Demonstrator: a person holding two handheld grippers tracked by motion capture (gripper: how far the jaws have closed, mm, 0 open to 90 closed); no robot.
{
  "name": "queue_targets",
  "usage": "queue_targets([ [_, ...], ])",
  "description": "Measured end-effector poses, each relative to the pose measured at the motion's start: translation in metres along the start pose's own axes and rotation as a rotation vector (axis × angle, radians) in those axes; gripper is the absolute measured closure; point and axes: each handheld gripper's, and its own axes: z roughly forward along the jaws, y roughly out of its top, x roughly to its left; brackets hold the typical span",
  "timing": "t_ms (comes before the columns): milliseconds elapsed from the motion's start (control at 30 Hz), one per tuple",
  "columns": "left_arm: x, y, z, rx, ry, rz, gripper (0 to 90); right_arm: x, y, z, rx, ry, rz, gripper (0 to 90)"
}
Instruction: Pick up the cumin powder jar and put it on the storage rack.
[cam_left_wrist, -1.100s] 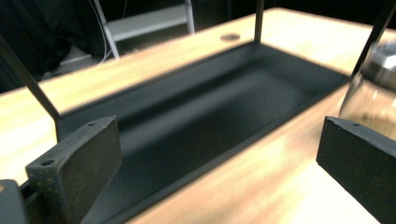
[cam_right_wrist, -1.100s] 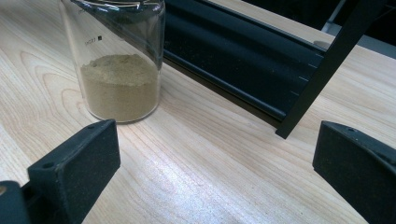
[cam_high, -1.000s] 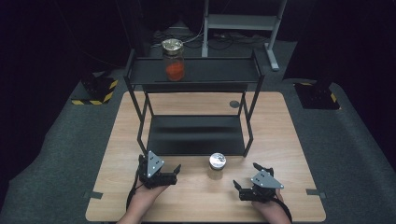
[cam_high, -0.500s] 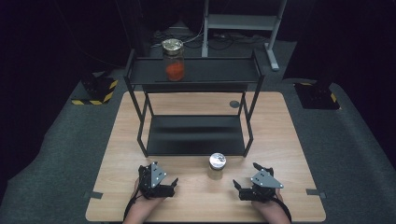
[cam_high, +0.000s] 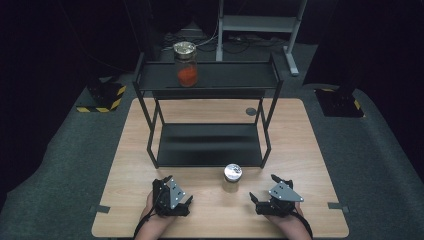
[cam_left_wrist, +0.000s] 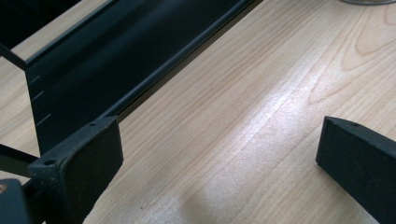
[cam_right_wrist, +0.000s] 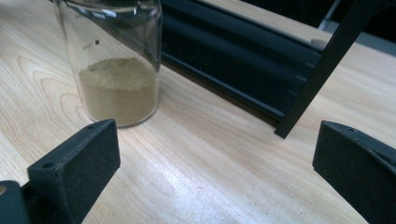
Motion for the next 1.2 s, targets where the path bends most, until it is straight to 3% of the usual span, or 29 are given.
queue_targets([
  [200, 0.004, -0.001, 0.000, -0.001, -0.008, -0.037, 0.9, 0.003, 0.005, -0.007, -0.038, 0.000, -0.014, 0.0],
  [500, 0.006, 0.002, 0.002, 0.015, -0.022, -0.029, 0.9, 0.010, 0.017, -0.012, -0.082, 0.024, -0.015, 0.0],
  [933, 0.011, -0.001, 0.001, 0.000, -0.039, -0.050, 0.9, 0.025, 0.035, 0.003, -0.099, 0.084, -0.070, 0.0],
  [1200, 0.011, -0.002, 0.000, -0.007, -0.042, -0.045, 0.9, 0.032, 0.037, 0.015, -0.128, 0.124, -0.043, 0.0],
])
